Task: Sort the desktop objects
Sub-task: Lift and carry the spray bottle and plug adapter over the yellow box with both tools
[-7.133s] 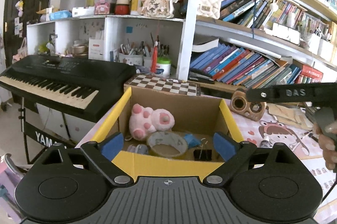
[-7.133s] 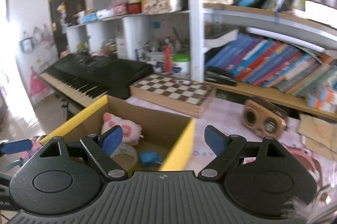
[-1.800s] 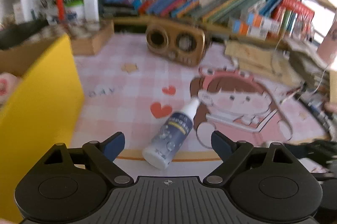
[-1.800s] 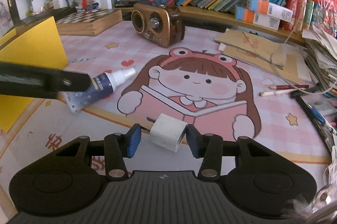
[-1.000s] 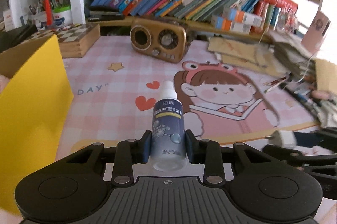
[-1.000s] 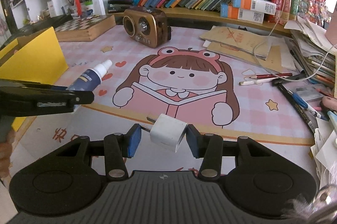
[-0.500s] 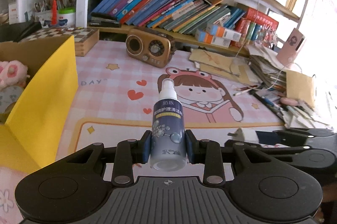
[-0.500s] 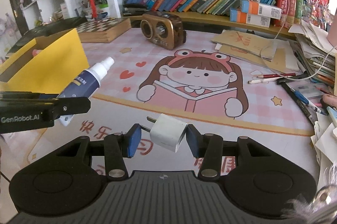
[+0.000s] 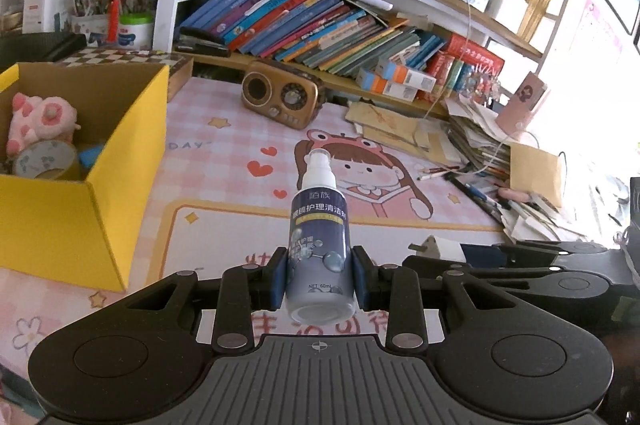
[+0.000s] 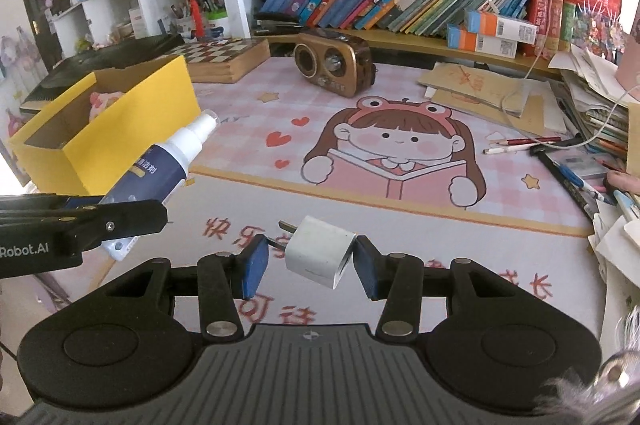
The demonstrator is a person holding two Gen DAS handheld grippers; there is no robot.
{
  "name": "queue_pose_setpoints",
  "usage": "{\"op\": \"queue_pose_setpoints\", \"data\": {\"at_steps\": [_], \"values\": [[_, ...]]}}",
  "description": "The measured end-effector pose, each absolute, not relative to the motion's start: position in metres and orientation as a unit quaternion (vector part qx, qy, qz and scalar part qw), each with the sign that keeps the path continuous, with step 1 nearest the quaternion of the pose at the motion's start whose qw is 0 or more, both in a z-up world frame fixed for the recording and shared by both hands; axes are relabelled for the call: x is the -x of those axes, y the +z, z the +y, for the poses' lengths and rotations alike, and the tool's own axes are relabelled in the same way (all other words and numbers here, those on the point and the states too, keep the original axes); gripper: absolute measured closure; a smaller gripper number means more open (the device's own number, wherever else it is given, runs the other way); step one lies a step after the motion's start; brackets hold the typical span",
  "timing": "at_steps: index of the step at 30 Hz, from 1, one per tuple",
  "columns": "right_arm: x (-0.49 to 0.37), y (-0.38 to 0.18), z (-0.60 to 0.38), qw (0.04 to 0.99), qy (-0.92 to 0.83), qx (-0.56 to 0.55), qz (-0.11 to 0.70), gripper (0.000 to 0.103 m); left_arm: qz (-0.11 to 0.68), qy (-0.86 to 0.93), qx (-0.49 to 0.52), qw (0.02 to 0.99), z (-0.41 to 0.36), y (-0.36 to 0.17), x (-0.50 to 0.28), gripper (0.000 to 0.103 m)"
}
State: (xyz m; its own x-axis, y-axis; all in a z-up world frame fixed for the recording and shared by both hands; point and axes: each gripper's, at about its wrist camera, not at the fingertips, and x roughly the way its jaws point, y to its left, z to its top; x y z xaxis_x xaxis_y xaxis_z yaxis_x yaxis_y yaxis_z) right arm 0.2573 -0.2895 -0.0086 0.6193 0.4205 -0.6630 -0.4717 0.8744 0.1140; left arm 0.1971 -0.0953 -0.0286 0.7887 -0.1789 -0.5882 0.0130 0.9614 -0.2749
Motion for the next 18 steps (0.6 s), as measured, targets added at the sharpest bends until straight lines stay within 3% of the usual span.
{"op": "queue_pose_setpoints", "data": {"at_steps": [18], "values": [[-0.166,-0.003,-0.229,0.893,0.256,0.046,0.368,0.059,0.324,-0.071,0.148,0.932,-0.04,-0.031,-0.114,0.071]]}}
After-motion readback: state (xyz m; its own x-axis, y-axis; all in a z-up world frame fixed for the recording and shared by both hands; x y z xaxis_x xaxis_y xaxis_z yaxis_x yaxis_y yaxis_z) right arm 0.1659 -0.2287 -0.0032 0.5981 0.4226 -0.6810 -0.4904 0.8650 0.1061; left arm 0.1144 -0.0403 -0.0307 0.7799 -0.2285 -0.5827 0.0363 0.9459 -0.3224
